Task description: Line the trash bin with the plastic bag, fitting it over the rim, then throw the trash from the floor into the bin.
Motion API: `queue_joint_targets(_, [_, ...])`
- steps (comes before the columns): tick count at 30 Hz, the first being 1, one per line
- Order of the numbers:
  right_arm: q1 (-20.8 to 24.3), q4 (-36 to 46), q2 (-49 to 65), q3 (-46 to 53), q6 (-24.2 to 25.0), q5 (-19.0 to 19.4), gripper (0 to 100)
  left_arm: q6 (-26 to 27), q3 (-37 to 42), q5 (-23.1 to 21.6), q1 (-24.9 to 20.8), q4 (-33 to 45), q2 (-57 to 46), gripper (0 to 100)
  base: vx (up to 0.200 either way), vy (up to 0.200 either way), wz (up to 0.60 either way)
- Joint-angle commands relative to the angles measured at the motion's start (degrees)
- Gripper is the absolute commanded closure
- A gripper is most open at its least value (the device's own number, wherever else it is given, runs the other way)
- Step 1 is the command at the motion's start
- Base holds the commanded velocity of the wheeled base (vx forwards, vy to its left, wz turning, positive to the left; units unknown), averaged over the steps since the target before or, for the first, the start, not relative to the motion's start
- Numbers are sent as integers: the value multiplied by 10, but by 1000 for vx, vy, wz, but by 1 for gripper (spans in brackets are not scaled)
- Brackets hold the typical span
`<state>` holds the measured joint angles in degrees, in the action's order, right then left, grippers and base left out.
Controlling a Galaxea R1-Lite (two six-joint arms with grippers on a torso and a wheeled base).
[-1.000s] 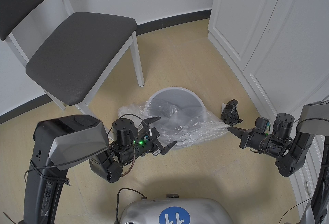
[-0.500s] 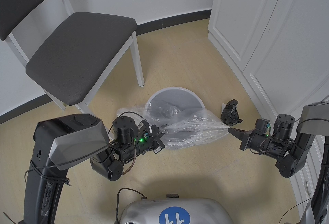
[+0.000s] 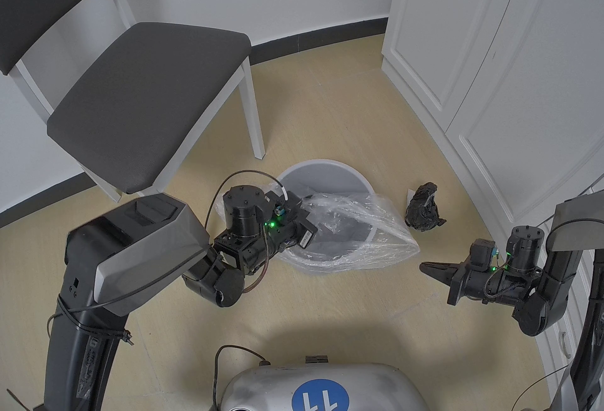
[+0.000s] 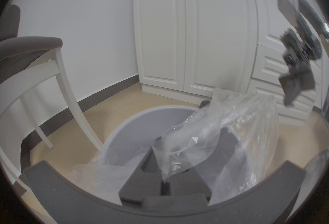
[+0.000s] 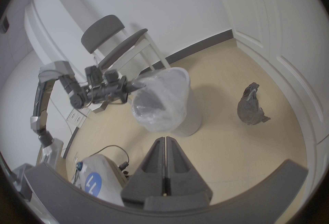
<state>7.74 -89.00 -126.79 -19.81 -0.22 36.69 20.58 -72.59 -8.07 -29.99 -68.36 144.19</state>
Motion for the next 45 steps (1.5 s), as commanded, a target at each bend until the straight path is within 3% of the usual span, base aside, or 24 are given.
queue_joint_targets(1, [-16, -10, -18, 27, -41, 42, 100, -28, -60, 31, -10, 34, 1, 100, 0, 0, 0])
queue_joint_targets(4, [-24, -10, -24, 35, -66, 65, 100, -42, -82, 51, -16, 52, 2, 100, 0, 0, 0])
queue_joint_targets(12, [-27, -10, -22, 36, -73, 65, 100, -49, -134, 60, -18, 100, 6, 100, 0, 0, 0])
queue_joint_targets(24, [-28, -10, -10, 36, -73, 65, 100, -48, -408, 60, -9, 319, 74, 100, 0, 0, 0])
queue_joint_targets(27, [-30, -10, -9, 36, -72, 65, 100, -48, -420, 53, -6, 355, 86, 100, 0, 0, 0])
queue_joint_targets(32, [-30, -10, -9, 36, -73, 65, 100, -48, -420, 55, -4, 346, 91, 100, 0, 0, 0])
queue_joint_targets(39, [-28, -10, -5, 39, -73, 65, 100, -49, -420, 60, -5, 229, 119, 100, 0, 0, 0])
queue_joint_targets(45, [-26, -10, -5, 41, -79, 65, 100, -50, -420, 71, -5, 207, 130, 100, 0, 0, 0])
